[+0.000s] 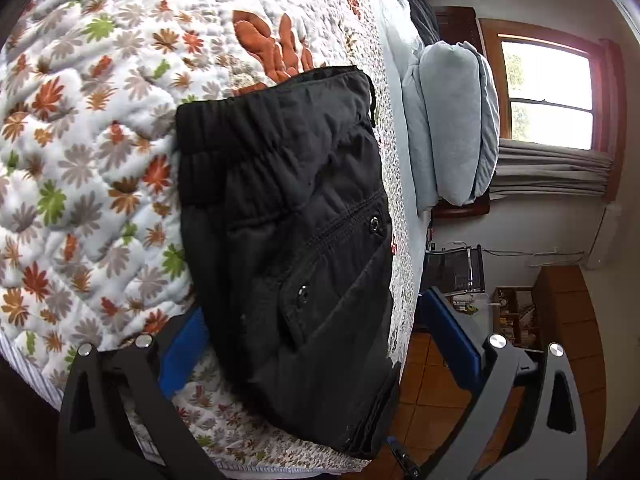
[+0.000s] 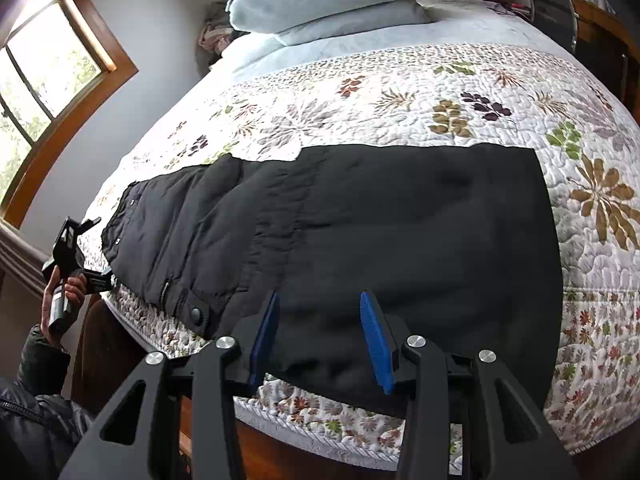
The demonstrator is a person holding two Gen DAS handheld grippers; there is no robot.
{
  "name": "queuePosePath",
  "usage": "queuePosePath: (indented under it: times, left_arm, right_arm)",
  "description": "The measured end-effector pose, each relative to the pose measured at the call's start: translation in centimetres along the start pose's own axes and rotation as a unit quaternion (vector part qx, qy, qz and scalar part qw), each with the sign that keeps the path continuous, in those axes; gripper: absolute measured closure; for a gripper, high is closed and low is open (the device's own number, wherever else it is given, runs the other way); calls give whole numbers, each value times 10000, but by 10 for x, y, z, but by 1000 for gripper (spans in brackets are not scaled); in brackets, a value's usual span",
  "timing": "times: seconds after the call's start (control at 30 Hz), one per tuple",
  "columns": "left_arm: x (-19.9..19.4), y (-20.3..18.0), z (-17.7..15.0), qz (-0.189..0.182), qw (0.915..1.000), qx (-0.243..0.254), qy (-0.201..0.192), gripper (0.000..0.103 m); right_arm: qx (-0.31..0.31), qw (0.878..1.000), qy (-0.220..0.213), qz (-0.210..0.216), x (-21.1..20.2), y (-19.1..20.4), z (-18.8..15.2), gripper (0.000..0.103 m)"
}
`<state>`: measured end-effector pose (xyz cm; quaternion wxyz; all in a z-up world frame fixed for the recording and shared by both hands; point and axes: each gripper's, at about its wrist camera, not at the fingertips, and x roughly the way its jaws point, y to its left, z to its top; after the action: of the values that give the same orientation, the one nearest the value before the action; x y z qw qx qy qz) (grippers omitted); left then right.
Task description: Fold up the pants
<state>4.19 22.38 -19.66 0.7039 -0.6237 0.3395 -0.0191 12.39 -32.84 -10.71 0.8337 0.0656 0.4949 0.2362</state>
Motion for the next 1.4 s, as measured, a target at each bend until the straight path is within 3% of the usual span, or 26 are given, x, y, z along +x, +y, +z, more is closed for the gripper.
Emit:
queuePosePath:
  times: [0.1, 0.23, 0.33, 0.37, 0.43, 0.57, 0.67, 0.87, 0.93, 1.1, 1.13, 1.17, 1.2, 1.27, 1.4]
  left_arm:
    - [4, -4, -1, 82, 9999, 122, 55, 4]
    - [17, -17, -4, 663, 9960, 585, 143, 10]
    - [27, -27, -5, 1221, 9879, 944, 129, 40]
    - [29, -28, -5, 1320, 9861, 1003, 133, 46]
    - [31, -30, -4, 1278, 9864, 1022, 149, 55]
    - [32, -34, -2, 1163, 9870, 1093, 212, 72]
    - [33, -40, -3, 1177, 9850, 1239, 224, 77]
    - [37, -43, -4, 1181, 9846, 1269, 208, 79]
    - [39, -43, -5, 1177, 9848, 1264, 198, 78]
    - [36, -41, -8, 1146, 9857, 1226, 182, 78]
    - [34, -37, -9, 1136, 9859, 1214, 181, 78]
    - [33, -36, -9, 1128, 9861, 1206, 179, 78]
    - [33, -35, -9, 1122, 9862, 1202, 179, 78]
    - [32, -34, -9, 1107, 9865, 1196, 170, 78]
    - [32, -32, -10, 1071, 9870, 1192, 125, 78]
  right_arm:
    - [75, 9999, -55, -54, -1, -8, 2, 60]
    - [309, 9993, -191, -63, -3, -22, 8, 59]
    - [430, 9985, -292, -180, -6, -31, 12, 51]
    - [457, 9981, -340, -238, -9, -35, 13, 49]
    - [547, 9972, -421, -290, -14, -44, 15, 48]
    - [953, 9932, -577, -353, -27, -75, 19, 28]
    - [1306, 9896, -571, -200, -32, -108, 25, 26]
    - [1885, 9812, -183, 359, -15, -171, 38, 21]
    - [1963, 9783, -23, 668, -4, -181, 40, 21]
    - [2030, 9741, 379, 924, 30, -192, 42, 21]
    - [2013, 9730, 404, 1051, 37, -191, 42, 27]
    - [1990, 9724, 407, 1152, 40, -189, 42, 45]
    - [1982, 9726, 414, 1143, 43, -187, 42, 46]
    - [1853, 9760, 393, 1075, 44, -182, 45, 62]
    - [1672, 9802, 306, 1016, 37, -175, 53, 82]
